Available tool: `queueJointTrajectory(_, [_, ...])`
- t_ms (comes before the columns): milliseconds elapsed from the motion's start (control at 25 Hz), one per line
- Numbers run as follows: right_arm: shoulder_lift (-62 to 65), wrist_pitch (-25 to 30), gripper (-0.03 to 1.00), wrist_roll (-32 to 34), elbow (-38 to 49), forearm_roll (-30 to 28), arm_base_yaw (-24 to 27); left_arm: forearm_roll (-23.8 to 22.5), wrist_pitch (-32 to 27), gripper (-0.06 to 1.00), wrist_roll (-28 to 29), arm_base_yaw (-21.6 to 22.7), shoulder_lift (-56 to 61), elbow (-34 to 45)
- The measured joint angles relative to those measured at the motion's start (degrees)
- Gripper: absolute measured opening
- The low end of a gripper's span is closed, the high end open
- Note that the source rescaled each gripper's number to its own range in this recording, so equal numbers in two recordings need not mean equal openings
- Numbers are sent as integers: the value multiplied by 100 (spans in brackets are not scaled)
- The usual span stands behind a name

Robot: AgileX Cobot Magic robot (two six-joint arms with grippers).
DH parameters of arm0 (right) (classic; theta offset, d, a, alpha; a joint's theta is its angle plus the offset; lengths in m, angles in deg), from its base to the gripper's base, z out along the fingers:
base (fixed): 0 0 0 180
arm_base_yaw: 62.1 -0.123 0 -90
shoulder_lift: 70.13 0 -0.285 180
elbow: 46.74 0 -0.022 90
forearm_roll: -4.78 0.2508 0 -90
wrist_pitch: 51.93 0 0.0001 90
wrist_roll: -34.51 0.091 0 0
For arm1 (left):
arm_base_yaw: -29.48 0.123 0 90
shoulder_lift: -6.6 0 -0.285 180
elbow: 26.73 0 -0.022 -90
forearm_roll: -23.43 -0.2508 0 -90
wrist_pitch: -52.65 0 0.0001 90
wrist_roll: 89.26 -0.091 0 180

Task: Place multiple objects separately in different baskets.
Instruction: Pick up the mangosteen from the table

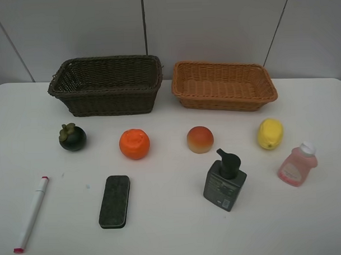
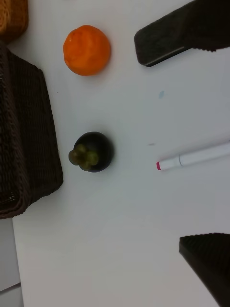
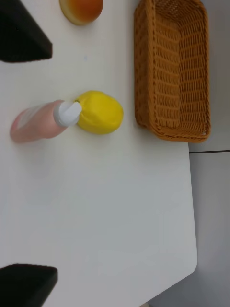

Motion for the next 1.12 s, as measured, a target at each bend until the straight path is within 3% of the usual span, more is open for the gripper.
queueJointTrajectory(480, [0, 0, 100, 0, 0, 0, 0, 0, 0, 100, 7, 0, 0, 0])
queueJointTrajectory(640, [0, 0, 100, 0, 0, 0, 0, -171, 2, 100, 277, 0, -313, 0])
queueJointTrajectory(1120, [0, 0, 100, 0, 0, 0, 0, -161, 995, 100, 589, 0, -4842, -843])
